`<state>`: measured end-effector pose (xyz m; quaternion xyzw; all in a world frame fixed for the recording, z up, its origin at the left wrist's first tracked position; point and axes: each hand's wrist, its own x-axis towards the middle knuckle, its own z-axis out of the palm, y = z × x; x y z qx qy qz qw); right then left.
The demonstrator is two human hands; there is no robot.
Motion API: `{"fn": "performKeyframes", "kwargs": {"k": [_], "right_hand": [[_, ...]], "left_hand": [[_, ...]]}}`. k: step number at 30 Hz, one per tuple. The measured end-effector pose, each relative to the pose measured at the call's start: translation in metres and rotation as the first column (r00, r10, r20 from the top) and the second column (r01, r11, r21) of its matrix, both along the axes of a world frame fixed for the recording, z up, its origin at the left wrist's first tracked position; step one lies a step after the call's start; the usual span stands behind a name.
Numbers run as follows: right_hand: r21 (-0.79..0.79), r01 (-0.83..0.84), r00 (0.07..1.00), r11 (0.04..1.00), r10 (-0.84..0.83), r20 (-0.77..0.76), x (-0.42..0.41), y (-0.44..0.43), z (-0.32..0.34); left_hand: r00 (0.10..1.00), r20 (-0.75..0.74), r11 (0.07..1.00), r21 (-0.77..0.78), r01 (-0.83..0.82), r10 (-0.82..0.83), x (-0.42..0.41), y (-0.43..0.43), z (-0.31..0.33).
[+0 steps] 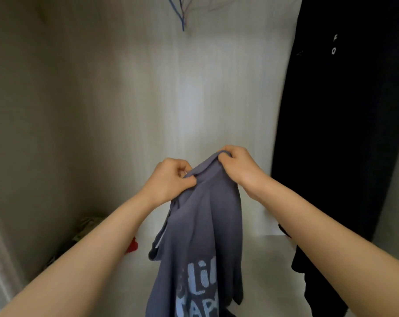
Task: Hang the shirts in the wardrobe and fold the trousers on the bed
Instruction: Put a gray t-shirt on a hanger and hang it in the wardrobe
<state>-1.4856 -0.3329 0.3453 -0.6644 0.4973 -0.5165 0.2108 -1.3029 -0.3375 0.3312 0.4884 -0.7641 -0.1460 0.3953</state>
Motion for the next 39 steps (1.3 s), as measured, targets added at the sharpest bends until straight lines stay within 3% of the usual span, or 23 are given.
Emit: {"fn": "performKeyframes", "kwargs": {"k": [5,10,14,17,19,22,25,28,32,35,39], "right_hand": [[-0.118,0.032,0.999,0.992,-0.033,-0.004,-0.013,-0.003,0.041],[-0.180,0.144,0.981,0.973,-0.117,0.153,-0.048,-0.012,0.090],[-0.126,0.164,0.986,0.978,-0.159,0.052,-0.078,-0.013,0.116],[-0.151,0.189,0.978,0.970,-0.200,-0.064,-0.091,-0.013,0.122],[-0.171,0.196,0.971,0.966,-0.215,-0.103,-0.098,-0.013,0.126],[-0.202,0.179,0.976,0.963,-0.199,-0.088,-0.106,-0.016,0.133],[-0.270,0.256,0.962,0.928,-0.271,-0.019,-0.113,-0.020,0.141],[-0.305,0.319,0.945,0.898,-0.324,0.035,-0.119,-0.026,0.146],[-0.340,0.378,0.920,0.861,-0.391,0.032,-0.128,-0.030,0.149],[-0.457,0.409,0.847,0.790,-0.515,-0.131,-0.132,-0.024,0.149],[-0.501,0.361,0.736,0.786,-0.571,-0.364,-0.128,-0.016,0.143]], "left_hand": [[0.978,0.189,0.995,-0.043,-0.086,0.092,0.018,-0.004,-0.006],[0.925,0.333,0.981,-0.009,-0.193,0.185,0.046,-0.018,-0.001],[0.889,0.361,0.959,-0.061,-0.278,0.281,0.066,-0.028,0.039],[0.888,0.263,0.922,-0.202,-0.331,0.376,0.069,-0.031,0.084],[0.914,0.140,0.914,-0.208,-0.349,0.381,0.067,-0.034,0.115],[0.953,-0.132,0.962,0.045,-0.270,0.274,0.062,-0.036,0.146],[0.910,-0.382,0.953,0.301,-0.040,0.159,0.059,-0.032,0.162],[0.891,-0.425,0.883,0.464,0.065,0.158,0.055,-0.030,0.169],[0.781,-0.615,0.843,0.474,0.256,0.108,0.052,-0.033,0.178],[0.707,-0.703,0.844,0.425,0.328,0.079,0.051,-0.039,0.186],[0.771,-0.628,0.888,0.410,0.208,0.109,0.046,-0.047,0.187]]}}
